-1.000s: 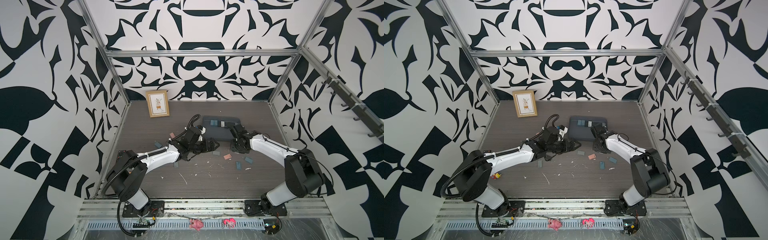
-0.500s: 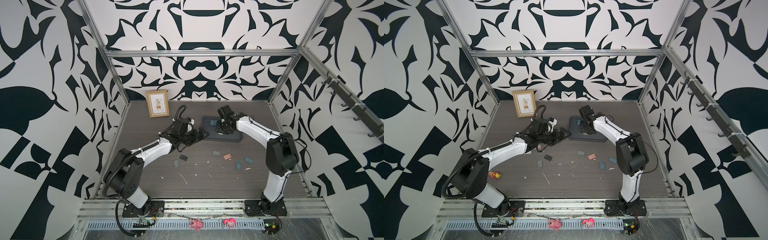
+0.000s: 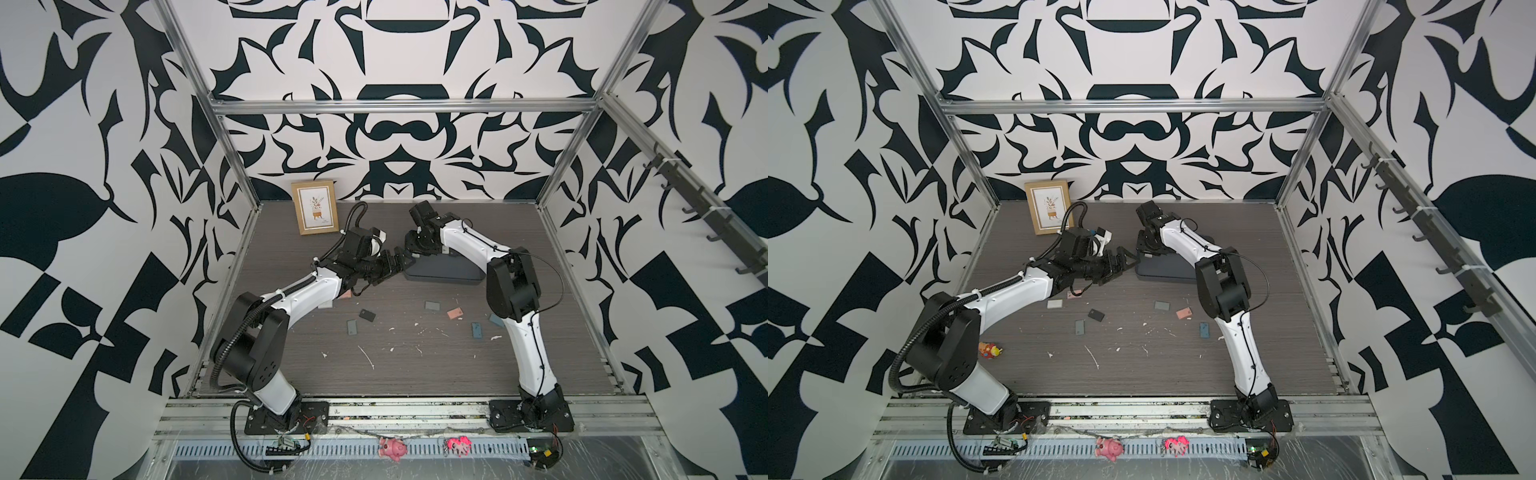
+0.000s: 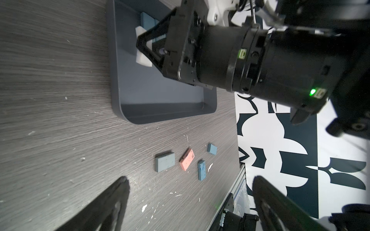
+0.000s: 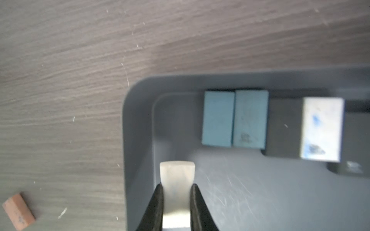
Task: Put the eraser in the storage box
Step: Place the eraser in the storage box.
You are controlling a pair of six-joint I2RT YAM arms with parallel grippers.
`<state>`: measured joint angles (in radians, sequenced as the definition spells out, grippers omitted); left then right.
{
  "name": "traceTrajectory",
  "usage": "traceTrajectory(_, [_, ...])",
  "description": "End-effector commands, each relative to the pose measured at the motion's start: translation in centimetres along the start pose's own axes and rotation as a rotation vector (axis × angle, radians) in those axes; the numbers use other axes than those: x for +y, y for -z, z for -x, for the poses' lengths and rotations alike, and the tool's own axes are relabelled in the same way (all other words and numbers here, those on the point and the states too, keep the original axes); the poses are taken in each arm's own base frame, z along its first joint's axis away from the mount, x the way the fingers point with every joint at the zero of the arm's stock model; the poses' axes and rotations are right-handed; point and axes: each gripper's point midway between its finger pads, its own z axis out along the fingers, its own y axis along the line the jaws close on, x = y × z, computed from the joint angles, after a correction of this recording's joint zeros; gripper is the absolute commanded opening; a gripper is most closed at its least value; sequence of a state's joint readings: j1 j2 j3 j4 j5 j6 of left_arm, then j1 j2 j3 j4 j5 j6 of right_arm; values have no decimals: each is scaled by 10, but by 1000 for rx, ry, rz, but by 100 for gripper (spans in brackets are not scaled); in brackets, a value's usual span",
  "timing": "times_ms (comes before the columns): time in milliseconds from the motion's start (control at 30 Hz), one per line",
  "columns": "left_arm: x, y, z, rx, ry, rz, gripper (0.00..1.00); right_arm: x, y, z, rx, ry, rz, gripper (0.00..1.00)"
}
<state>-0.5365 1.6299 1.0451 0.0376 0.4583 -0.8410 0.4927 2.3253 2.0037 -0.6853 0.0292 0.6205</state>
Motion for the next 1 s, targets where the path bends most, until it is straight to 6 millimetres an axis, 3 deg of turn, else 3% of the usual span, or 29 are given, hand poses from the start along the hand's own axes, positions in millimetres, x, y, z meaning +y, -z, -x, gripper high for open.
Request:
traceTrajectory(0, [4, -3, 6, 16, 6, -7, 99, 16, 16, 20, -42, 6, 31, 22])
traceTrajectory(267, [12, -5, 13, 21, 12, -7, 99, 20, 4, 38, -70, 29, -2, 22])
traceTrajectory(333, [15, -6, 15, 24, 12, -3, 99, 16, -6, 36, -65, 33, -22, 23])
traceTrajectory(967, [26, -12, 16, 43, 39, -6, 99, 10, -20, 45, -90, 59, -79, 30])
